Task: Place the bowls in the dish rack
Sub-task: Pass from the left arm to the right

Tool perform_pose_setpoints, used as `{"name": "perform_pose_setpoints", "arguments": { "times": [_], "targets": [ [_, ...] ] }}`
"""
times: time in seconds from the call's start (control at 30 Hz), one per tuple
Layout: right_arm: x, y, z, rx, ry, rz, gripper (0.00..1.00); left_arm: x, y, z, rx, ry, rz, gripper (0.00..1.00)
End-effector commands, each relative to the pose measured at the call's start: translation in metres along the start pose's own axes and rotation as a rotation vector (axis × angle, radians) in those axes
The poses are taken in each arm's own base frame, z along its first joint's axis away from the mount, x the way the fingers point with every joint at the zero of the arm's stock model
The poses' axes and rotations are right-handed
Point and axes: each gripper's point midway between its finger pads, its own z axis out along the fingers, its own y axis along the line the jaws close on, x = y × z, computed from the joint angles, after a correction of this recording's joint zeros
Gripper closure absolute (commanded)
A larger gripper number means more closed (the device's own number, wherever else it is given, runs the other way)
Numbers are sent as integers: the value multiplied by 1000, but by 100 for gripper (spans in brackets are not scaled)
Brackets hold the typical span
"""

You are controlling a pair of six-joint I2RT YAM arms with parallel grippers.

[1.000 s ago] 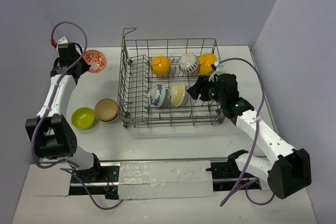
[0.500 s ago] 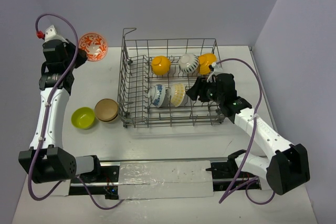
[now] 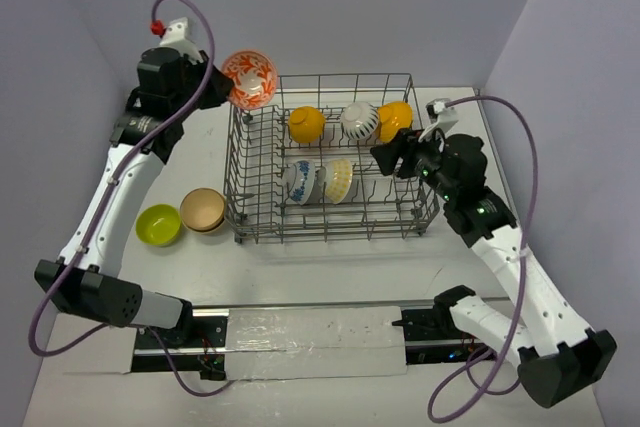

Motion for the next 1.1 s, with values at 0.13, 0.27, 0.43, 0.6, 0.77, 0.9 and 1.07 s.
{"name": "perform_pose_setpoints", "arguments": {
  "times": [0.13,0.27,0.43,0.6,0.77,0.9,1.07],
  "targets": [
    [-75,48,-46,-72,-208,-221,34,49,-33,24,-6,144,126,100],
    [-93,79,-60,-112,-278,-328,34,83,-46,35,-9,244,165,100],
    [-70,122,-41,-204,-163,-476,35,111,-56,43,-17,324,191,100],
    [-35,144,-15,-255,-74,-555,37,136,-65,41,-23,391,249,100],
    [-5,166,-7,-306,15,-630,38,147,-70,39,-22,415,266,100],
    [11,170,11,-291,56,-680,39,154,-78,34,-4,436,283,100],
    [21,174,25,-289,59,-695,39,162,-84,27,3,447,298,100]
  ]
}}
